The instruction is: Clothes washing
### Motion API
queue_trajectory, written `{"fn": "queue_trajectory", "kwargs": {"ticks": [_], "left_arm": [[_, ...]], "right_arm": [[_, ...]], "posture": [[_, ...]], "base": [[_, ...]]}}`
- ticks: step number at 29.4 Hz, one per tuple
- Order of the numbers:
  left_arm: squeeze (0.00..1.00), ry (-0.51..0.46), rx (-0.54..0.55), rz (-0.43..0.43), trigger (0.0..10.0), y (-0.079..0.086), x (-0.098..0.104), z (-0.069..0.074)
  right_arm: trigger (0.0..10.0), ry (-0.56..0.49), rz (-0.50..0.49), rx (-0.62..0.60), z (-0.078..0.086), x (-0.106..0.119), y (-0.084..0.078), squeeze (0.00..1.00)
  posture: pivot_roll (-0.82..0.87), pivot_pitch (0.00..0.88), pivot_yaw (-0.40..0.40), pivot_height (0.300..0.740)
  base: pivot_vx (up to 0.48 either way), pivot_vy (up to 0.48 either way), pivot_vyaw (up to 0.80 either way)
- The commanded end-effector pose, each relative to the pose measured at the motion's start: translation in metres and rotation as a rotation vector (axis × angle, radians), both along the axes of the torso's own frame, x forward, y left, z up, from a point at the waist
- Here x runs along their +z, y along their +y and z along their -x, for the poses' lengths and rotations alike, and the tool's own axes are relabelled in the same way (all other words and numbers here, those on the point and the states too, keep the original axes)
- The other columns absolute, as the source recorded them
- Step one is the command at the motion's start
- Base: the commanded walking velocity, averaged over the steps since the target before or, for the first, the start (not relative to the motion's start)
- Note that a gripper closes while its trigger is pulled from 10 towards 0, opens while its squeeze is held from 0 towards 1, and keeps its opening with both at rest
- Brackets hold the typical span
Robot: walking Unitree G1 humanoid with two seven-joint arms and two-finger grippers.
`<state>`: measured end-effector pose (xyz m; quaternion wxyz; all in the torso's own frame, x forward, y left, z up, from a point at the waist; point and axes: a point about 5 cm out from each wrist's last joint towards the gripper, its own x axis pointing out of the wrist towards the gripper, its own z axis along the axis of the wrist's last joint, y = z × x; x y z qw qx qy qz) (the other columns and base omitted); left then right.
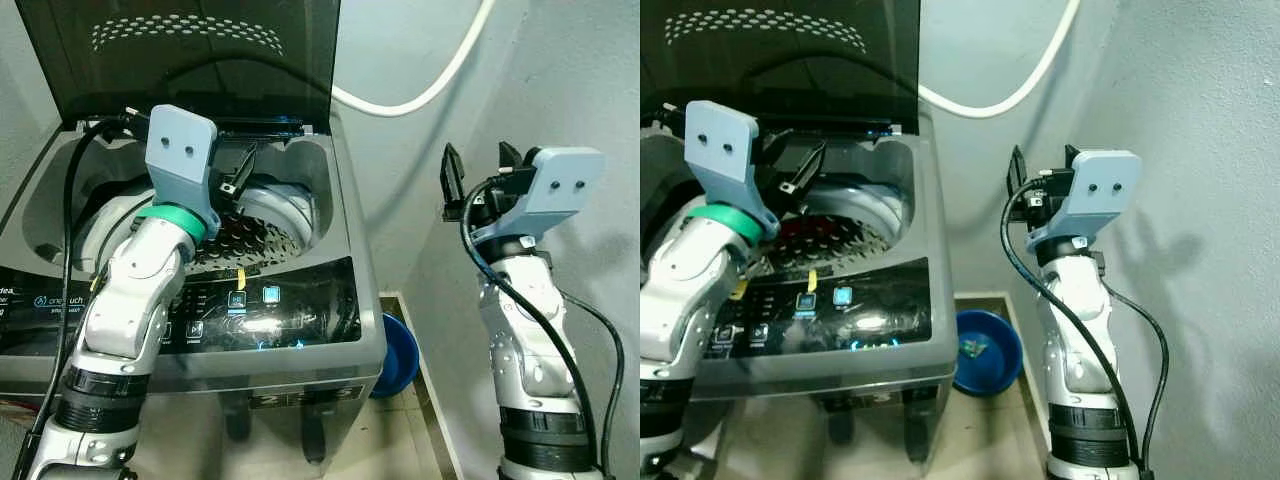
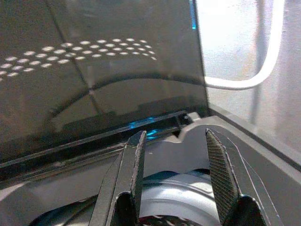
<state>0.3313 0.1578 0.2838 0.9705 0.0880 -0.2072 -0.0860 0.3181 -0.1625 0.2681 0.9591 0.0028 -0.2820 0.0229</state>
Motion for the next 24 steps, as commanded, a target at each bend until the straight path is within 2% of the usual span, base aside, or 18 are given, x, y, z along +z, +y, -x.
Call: {"fn": "queue_trajectory", "kwargs": {"ticks": [1, 15, 24], "left_arm": [[0.00, -0.013, 0.015, 0.014, 10.0, 0.002, 0.002, -0.001], [0.00, -0.052, 0.058, 0.040, 10.0, 0.005, 0.005, -0.004], [0.00, -0.061, 0.071, 0.042, 10.0, 0.007, 0.005, -0.006]], "right_arm": [[10.0, -0.016, 0.010, 0.005, 0.000, 0.003, 0.000, 0.00], [10.0, 0.000, 0.000, 0.051, -0.005, -0.001, 0.011, 0.00], [10.0, 0.000, 0.002, 0.053, -0.007, -0.001, 0.014, 0.00]], "posture": [[0.03, 0.015, 0.007, 0.740], [0.03, 0.008, -0.008, 0.740], [0.03, 0.007, -0.008, 0.740]], "base": [[0.000, 0.000, 0.00], [0.000, 0.000, 0.00], [-0.339, 0.000, 0.00]]}}
